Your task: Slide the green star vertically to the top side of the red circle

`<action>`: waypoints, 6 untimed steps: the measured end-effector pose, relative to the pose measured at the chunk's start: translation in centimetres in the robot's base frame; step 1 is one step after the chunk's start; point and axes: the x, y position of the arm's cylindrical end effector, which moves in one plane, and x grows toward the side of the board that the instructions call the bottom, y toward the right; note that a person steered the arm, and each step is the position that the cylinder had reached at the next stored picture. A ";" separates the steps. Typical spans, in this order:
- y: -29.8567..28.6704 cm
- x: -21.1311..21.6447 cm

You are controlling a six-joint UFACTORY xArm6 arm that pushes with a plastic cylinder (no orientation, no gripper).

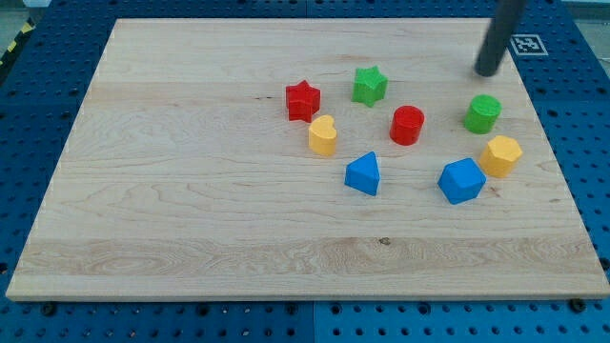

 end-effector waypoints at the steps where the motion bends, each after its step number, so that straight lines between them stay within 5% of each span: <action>1: 3.4 5.5; 2: 3.3 11.7; 4: -0.3 11.4; 6: -9.7 9.2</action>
